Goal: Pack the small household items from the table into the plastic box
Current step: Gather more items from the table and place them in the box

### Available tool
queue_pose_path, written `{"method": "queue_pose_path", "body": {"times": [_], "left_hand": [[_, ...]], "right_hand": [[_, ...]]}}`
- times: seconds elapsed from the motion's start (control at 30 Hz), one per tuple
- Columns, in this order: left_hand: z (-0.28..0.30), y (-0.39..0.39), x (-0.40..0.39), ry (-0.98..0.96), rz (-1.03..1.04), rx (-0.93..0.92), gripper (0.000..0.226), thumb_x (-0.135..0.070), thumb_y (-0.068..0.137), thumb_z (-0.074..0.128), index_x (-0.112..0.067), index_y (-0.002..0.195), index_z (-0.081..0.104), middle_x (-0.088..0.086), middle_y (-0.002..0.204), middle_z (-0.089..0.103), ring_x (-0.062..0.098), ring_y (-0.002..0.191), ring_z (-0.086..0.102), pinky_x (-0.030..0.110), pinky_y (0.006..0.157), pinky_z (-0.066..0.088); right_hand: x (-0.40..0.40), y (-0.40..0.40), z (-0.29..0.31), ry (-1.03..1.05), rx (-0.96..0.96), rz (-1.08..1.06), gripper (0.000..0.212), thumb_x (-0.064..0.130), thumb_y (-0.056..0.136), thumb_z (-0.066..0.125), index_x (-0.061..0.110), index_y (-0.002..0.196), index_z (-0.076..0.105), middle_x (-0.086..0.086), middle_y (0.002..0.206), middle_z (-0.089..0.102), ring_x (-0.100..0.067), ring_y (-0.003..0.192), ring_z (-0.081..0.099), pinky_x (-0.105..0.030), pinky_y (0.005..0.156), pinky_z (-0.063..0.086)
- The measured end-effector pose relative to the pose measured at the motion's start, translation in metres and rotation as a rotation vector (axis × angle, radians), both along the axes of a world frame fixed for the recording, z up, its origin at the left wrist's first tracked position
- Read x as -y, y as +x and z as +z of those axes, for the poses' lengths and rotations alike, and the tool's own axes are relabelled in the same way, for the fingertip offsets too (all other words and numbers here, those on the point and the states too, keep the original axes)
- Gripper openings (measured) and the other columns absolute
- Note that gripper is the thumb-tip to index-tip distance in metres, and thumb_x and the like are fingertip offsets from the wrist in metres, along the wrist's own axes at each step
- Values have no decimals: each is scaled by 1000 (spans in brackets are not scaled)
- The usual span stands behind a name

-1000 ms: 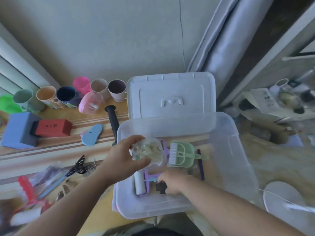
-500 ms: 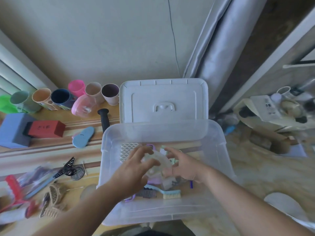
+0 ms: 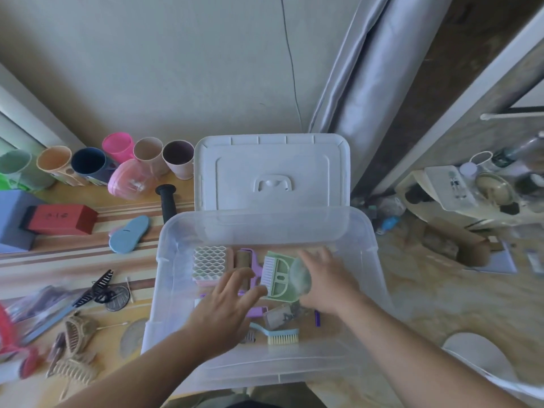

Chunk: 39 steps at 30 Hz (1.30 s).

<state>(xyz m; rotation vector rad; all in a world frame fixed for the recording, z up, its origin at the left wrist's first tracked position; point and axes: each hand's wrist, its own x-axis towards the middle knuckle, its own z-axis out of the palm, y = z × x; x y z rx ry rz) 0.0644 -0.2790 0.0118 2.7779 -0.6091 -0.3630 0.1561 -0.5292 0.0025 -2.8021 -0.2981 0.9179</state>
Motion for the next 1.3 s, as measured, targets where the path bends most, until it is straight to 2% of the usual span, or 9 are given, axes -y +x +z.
{"method": "queue_pose_path", "body": {"times": [0.13, 0.3, 0.43, 0.5, 0.67, 0.83, 1.03, 1.13, 1.3], "left_hand": [[-7, -1, -15, 82, 73, -11, 69, -32, 67, 81, -33, 129, 52, 9, 136, 50, 32, 121, 50, 41, 92, 57], [-17, -8, -33, 123, 89, -37, 65, -33, 62, 84, -35, 122, 57, 7, 133, 52, 31, 120, 51, 42, 91, 57], [-26, -16, -42, 134, 76, -49, 65, -34, 62, 84, -34, 122, 58, 8, 135, 53, 33, 122, 52, 44, 94, 56], [-26, -15, -42, 126, 85, -43, 66, -34, 61, 84, -35, 121, 57, 7, 135, 53, 32, 123, 52, 44, 95, 56], [-22, -5, -39, 109, 177, 30, 76, -32, 48, 89, -34, 118, 59, 9, 128, 55, 34, 115, 55, 44, 91, 56], [-8, 11, -40, 53, 232, 106, 75, -31, 53, 91, -30, 122, 61, 13, 128, 57, 37, 116, 55, 48, 92, 54], [29, 24, -81, -219, 312, 255, 53, -25, 81, 75, -26, 131, 60, 7, 135, 50, 31, 122, 48, 40, 98, 45], [40, 24, -130, -295, 507, 327, 50, -20, 83, 77, -25, 130, 61, 4, 133, 50, 28, 118, 48, 34, 101, 37], [10, 2, -245, -215, 810, 225, 55, -20, 82, 74, -29, 133, 57, 1, 134, 46, 27, 123, 41, 49, 106, 42]], "right_hand": [[10, 26, -25, -253, 128, 68, 104, 25, 78, 84, 36, 157, 17, -8, 144, 27, -36, 118, 47, -41, 92, 50], [-7, 32, -55, -270, 214, 31, 103, 8, 79, 81, 31, 158, 19, -12, 148, 21, -36, 118, 46, -37, 84, 49], [-1, 23, -65, -110, 138, -134, 106, 31, 84, 84, 32, 164, 14, -9, 162, 14, -36, 135, 44, -42, 104, 51], [8, 24, -68, -44, 157, -127, 106, 36, 85, 83, 28, 165, 14, -5, 164, 19, -32, 134, 47, -40, 103, 52], [10, 21, -56, 50, 164, -166, 88, 43, 82, 85, 27, 154, 38, 0, 164, 20, -30, 130, 53, -41, 97, 54], [-18, -1, -21, 181, 213, -95, 72, 37, 97, 69, 28, 159, 34, 0, 171, 16, -28, 156, 22, -46, 121, 36], [-104, -24, 20, 507, 371, 15, 64, 22, 90, 73, 17, 149, 51, -8, 154, 47, -31, 144, 41, -48, 119, 38], [-162, -23, 42, 617, 450, 57, 57, 17, 88, 68, 17, 144, 55, -7, 139, 53, -31, 131, 49, -45, 112, 43], [-284, -12, 60, 745, 528, 216, 50, 13, 84, 66, 17, 134, 61, -7, 127, 54, -29, 120, 50, -36, 104, 43]]}}
